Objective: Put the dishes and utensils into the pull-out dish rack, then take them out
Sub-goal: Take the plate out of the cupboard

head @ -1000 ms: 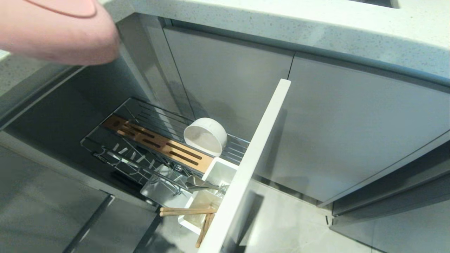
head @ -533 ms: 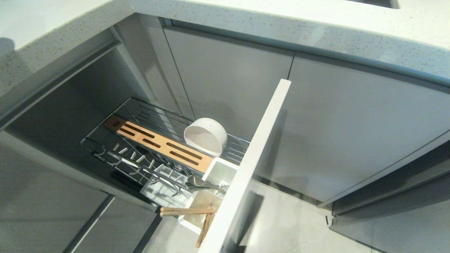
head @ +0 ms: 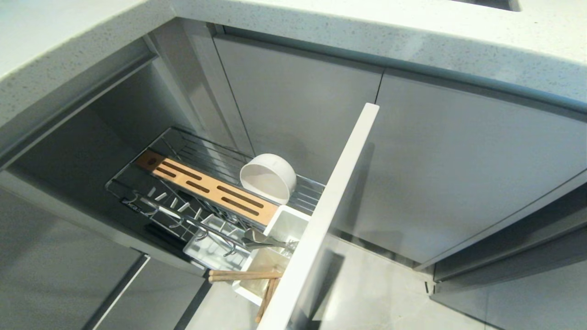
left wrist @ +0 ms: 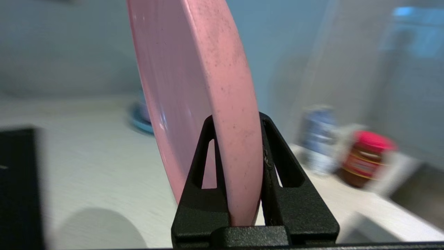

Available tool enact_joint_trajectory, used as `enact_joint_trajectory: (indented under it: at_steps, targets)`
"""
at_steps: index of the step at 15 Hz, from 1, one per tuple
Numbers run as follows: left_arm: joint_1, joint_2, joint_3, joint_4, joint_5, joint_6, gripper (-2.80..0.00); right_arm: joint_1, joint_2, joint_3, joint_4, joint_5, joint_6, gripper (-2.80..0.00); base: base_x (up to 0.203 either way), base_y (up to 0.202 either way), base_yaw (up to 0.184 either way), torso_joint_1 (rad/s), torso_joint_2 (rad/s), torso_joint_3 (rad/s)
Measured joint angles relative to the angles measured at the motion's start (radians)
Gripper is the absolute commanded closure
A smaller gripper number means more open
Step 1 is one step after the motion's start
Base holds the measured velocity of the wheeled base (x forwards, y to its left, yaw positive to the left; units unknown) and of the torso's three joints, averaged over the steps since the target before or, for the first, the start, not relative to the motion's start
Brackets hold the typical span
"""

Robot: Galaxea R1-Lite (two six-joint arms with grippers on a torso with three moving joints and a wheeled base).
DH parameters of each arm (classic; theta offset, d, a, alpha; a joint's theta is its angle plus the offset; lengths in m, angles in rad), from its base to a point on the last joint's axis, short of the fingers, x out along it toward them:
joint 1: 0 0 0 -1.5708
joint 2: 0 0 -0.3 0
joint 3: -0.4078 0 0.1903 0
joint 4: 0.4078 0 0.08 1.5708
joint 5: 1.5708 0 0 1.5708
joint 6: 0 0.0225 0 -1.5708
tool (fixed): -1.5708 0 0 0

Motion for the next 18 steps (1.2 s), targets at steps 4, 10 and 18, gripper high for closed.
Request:
enact_joint_trajectory:
  at_steps: [4,10,18]
  targets:
    - [0.072,0.112,0.066,-0.151,0.15,0.196,0.0,0.0,0.0,0.0,0.0,0.0,0.0,0.0,0.0,0.0,0.0,0.0,0.0,0.0]
    - [0.072,0.225,0.157,-0.149,0.199,0.377,0.0,0.0,0.0,0.0,0.0,0.0,0.0,0.0,0.0,0.0,0.0,0.0,0.0,0.0]
    - [0.051,0.239,0.21,-0.078,0.199,0.439,0.0,0.0,0.0,0.0,0.0,0.0,0.0,0.0,0.0,0.0,0.0,0.0,0.0,0.0]
